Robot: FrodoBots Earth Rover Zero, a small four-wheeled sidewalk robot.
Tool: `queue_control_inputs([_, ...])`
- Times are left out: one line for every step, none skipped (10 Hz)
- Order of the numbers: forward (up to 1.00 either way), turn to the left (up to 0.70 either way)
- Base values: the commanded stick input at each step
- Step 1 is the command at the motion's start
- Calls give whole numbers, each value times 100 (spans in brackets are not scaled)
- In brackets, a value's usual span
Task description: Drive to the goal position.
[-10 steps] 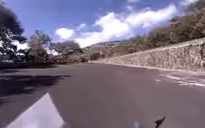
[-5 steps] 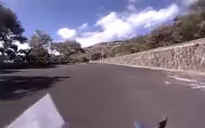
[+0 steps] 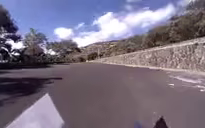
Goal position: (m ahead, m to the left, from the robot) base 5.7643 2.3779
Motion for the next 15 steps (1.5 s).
queue_control_inputs([70, -35])
queue_control_inputs([70, -35])
queue_control_inputs([70, -25])
queue_control_inputs([70, -16])
queue_control_inputs([70, -6])
queue_control_inputs([70, 0])
queue_control_inputs([70, 0])
queue_control_inputs([70, 0])
queue_control_inputs([70, 0])
queue_control_inputs([70, 0])
queue_control_inputs([70, 0])
queue_control_inputs([70, 0])
queue_control_inputs([70, 0])
queue_control_inputs([70, 0])
queue_control_inputs([70, 0])
